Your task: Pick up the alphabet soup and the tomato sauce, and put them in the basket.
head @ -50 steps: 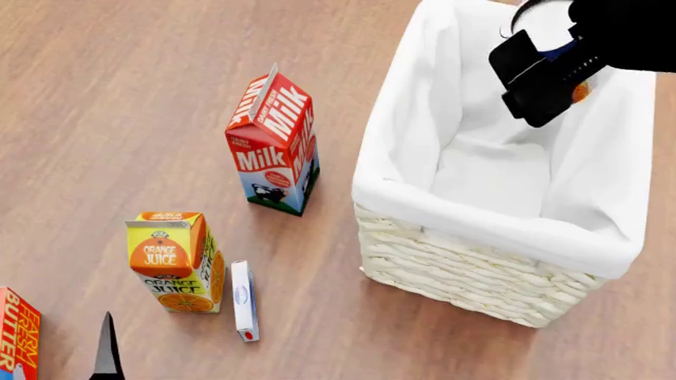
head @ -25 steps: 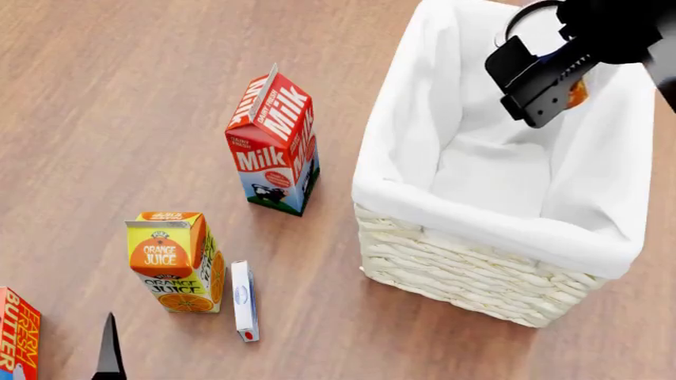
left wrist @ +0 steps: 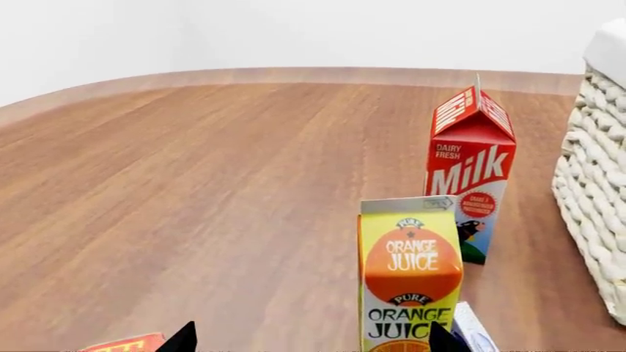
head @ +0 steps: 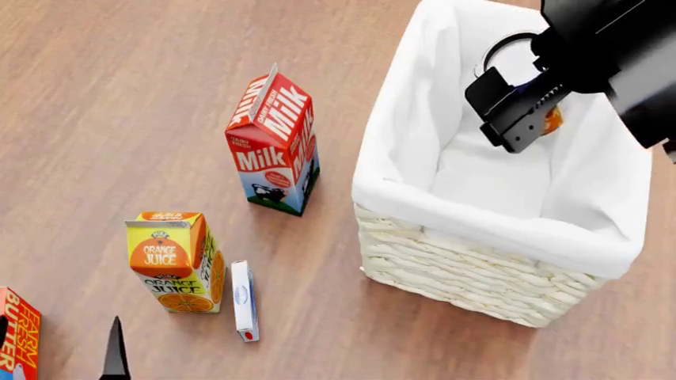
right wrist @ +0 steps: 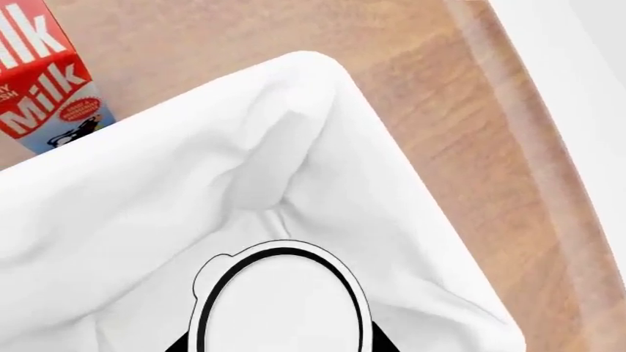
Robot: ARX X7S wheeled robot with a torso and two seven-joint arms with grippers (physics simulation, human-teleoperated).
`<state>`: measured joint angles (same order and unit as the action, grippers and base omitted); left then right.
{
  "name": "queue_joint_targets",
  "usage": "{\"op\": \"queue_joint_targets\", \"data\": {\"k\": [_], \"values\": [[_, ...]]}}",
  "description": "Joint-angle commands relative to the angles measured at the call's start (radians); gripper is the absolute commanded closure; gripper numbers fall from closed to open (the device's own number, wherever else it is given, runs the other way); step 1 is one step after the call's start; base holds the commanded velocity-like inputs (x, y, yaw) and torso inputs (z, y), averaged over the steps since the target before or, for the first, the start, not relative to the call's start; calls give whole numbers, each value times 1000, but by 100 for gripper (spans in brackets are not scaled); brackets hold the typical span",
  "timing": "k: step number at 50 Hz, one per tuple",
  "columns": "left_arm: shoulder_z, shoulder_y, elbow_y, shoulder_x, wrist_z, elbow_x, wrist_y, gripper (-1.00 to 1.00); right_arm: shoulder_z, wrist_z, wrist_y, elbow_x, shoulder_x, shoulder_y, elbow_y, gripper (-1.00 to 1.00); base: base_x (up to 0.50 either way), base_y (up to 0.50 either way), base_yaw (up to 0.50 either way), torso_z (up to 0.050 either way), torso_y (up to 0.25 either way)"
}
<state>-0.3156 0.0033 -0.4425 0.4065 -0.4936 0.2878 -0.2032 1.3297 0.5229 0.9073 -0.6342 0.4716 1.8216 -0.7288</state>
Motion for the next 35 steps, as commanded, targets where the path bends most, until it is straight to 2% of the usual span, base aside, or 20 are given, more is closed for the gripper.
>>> {"op": "queue_joint_targets", "data": {"k": [1,35], "values": [[30,-5,18,-27,58,41,8,-100,-24,19,-21,47,-36,-15,-17,100,0,0,0,0,10],[22,-9,39,-25,58,44,21,-100,-9,10,-134,96,-123,-87,-212,100,0,0,0,0,1]]}}
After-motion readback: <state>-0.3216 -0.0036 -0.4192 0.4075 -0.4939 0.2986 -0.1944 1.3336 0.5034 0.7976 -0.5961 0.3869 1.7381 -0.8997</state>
